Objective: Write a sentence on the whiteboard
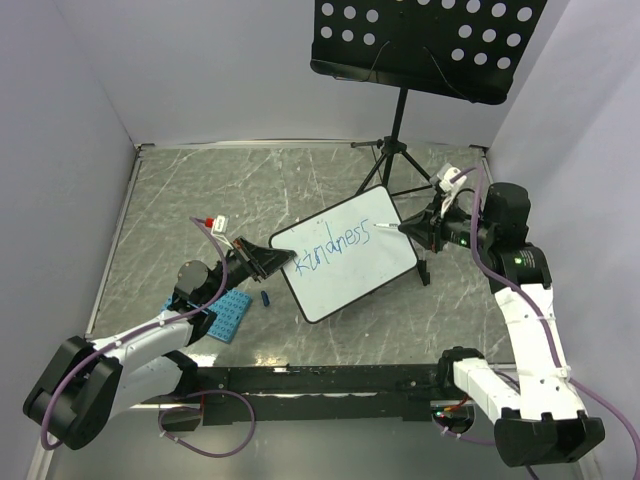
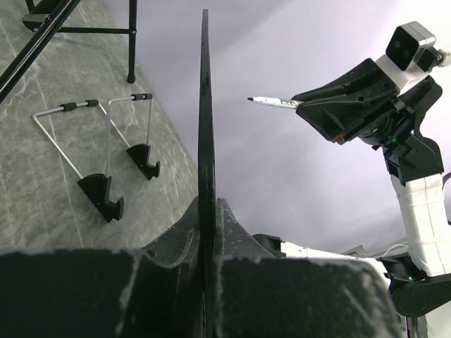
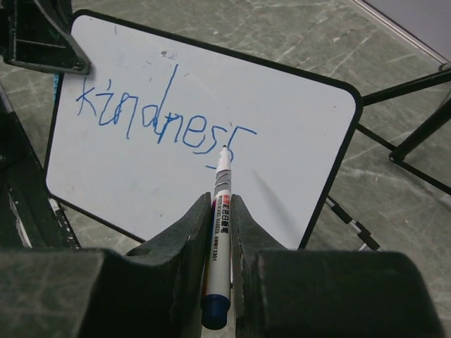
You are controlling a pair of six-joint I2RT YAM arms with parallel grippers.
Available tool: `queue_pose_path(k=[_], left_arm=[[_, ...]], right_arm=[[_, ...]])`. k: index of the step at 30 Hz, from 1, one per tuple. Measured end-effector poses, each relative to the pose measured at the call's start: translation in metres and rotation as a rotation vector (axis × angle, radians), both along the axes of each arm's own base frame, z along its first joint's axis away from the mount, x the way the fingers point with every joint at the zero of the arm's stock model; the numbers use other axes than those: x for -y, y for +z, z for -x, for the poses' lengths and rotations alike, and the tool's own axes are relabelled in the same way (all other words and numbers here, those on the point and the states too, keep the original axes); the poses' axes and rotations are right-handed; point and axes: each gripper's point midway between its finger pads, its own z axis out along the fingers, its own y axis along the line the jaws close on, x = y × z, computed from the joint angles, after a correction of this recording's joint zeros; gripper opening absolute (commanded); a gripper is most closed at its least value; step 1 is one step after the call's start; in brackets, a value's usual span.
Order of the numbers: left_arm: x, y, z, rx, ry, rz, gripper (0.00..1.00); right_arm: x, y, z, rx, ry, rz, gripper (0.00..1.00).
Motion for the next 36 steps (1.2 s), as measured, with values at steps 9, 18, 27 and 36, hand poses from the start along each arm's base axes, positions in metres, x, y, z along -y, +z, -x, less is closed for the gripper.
queue_pose_path(k=[9,18,27,36], left_arm=[[0.0,0.0,0.0,-0.008,-0.001,0.002,0.01],[0.004,0.012,-0.01,-0.012,0.01,0.026,0.01],[0.018,0.021,-0.032,-0.051,0.078,0.06,0.01],[0.029,0.015,-0.04,-0.086,0.13,0.064,0.01]], right_arm=[[0.006,-0.015,-0.016,-0.026,-0.034,0.047,0.0],[-0.063,-0.017,0.047,0.029,0.339,0.086,0.0],[-0.098,-0.024,0.067,0.017,0.463,0.138,0.0],[-0.11,-0.033,0.064,0.019,0.452,0.201,0.0]])
